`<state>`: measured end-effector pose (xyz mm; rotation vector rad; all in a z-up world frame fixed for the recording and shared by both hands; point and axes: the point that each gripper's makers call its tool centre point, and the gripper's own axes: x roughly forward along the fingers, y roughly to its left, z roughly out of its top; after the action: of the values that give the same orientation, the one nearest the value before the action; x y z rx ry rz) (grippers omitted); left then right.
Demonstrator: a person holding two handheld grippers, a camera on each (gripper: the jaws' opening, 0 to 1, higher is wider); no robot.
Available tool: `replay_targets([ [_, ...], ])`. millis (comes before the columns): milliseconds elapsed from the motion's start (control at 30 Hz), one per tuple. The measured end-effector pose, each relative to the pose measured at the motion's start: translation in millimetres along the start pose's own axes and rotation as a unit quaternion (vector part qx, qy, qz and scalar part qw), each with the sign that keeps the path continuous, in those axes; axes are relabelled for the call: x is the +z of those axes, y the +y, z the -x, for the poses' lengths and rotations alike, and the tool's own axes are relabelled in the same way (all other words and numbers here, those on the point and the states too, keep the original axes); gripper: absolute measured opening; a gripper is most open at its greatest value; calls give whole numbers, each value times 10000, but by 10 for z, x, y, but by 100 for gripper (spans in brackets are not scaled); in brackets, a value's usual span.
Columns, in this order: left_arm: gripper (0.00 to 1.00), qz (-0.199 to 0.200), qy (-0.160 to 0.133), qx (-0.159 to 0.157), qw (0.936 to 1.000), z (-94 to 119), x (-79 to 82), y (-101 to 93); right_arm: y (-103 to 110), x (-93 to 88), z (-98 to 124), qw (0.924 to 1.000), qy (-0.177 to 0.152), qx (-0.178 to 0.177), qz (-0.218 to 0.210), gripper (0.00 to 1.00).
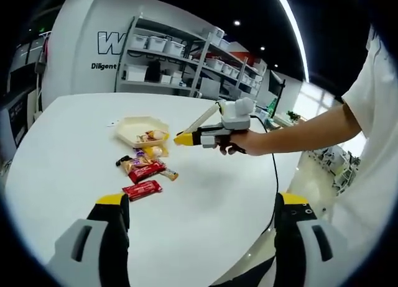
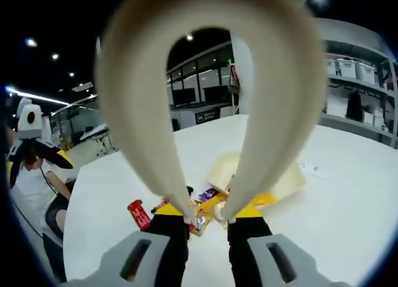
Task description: Place the target food into the container with the food tongs after gripping and lifting it, then release it inside without dropping or visibly crushing the food.
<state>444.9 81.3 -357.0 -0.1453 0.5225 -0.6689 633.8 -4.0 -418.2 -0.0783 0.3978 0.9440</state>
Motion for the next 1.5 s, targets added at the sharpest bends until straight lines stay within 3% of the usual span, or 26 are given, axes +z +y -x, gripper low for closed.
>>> replay_targets([
  [300, 95, 58, -80, -4, 10000, 37, -34, -21, 216, -158, 39, 9996, 222, 156, -93, 19],
  [533, 95, 71, -81, 50, 9999, 73, -79, -21, 338, -276, -64, 9990, 406, 148, -145, 19],
  [733, 99, -28, -164, 255, 9995, 108, -55, 46, 319, -450, -175, 9977, 660, -112, -99, 19],
  [1000, 99, -235, -256, 498, 9982, 165, 11, 130, 338, -529, -279, 9969, 758, -189, -55, 20],
  [1167, 99, -334, -121, 541, 9979, 158, -36, 148, 311, -537, -307, 9962, 809, -277, -180, 20],
  [1500, 99, -352, 38, 553, 9978, 153, -92, 154, 281, -616, -321, 9940, 1027, -382, 40, 17],
])
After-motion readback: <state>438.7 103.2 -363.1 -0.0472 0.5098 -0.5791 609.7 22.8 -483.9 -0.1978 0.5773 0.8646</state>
